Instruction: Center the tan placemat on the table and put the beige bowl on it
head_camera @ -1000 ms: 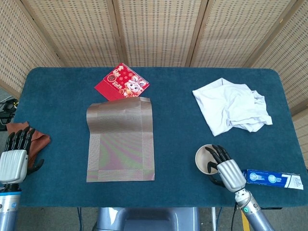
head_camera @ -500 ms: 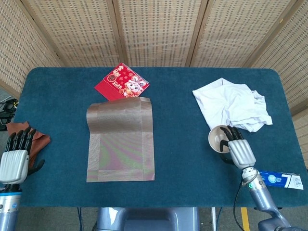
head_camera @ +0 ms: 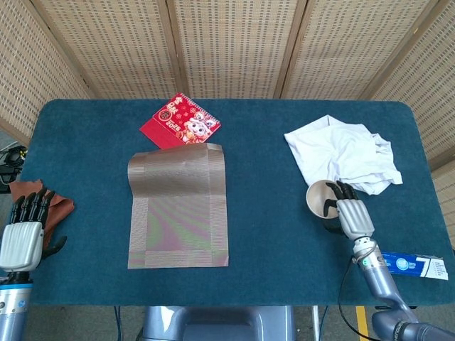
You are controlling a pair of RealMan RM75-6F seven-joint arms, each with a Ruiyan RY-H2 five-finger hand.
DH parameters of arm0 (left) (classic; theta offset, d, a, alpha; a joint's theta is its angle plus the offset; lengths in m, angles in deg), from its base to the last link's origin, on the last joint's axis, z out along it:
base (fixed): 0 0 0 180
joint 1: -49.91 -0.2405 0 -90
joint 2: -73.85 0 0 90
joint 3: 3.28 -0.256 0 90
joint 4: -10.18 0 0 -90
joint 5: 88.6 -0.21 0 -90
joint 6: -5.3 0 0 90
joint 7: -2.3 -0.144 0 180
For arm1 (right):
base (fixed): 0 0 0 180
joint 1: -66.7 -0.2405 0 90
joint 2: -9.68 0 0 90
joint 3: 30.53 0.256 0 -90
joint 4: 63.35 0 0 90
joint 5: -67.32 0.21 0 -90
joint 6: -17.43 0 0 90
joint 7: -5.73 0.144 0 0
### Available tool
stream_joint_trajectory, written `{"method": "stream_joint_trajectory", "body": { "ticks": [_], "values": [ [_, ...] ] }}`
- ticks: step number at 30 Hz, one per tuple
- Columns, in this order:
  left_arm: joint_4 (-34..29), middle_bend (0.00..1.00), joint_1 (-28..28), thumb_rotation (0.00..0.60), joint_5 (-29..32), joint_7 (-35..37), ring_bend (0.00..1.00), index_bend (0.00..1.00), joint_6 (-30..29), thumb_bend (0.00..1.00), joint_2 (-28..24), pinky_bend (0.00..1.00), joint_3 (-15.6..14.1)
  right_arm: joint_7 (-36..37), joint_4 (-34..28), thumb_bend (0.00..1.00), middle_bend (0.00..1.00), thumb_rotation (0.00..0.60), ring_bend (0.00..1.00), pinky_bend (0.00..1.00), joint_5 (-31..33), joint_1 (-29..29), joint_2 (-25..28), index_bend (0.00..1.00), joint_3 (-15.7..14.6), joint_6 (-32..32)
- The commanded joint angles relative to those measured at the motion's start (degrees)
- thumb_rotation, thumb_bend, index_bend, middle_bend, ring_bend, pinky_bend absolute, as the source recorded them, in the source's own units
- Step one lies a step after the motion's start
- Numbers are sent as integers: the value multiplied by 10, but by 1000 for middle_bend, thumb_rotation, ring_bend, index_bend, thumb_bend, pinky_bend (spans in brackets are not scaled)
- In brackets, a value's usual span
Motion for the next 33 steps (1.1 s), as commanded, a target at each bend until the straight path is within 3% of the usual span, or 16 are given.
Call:
{"method": "stream_joint_trajectory", "body": {
  "ticks": [1, 7, 12, 15, 23, 28, 33],
  "values": [
    [-2, 0, 0, 600, 0, 1, 0, 0, 3, 199, -2, 0, -1, -8, -5, 472, 150, 600, 0, 89, 15, 0, 3, 659, -1, -12],
    [-5, 0, -1, 600, -3, 0, 0, 0, 0, 199, -3, 0, -2, -10, -7, 400, 81, 600, 0, 63, 10, 6, 7, 519, -7, -1],
    [-5, 0, -1, 600, -2, -2, 0, 0, 0, 199, -3, 0, -1, -20, -25, 362, 1, 600, 0, 14, 5, 20, 21, 248, -19, 16],
    [-6, 0, -1, 600, -3, -1, 0, 0, 0, 199, -4, 0, -2, -33, -33, 336, 0, 600, 0, 0, -7, 31, 29, 151, -29, 36],
    [-7, 0, -7, 600, -12, 10, 0, 0, -12, 199, -8, 0, -3, -18, -18, 247, 0, 600, 0, 0, -115, 63, 34, 116, -75, 137],
    [-8, 0, -9, 600, -12, 10, 0, 0, -14, 198, -9, 0, -3, 30, -32, 240, 0, 600, 0, 0, -201, 64, 29, 203, -106, 188],
    [-8, 0, -11, 600, -13, 12, 0, 0, -16, 198, -10, 0, -4, -8, -55, 239, 0, 600, 0, 0, -240, 53, 11, 269, -118, 185]
  ]
}}
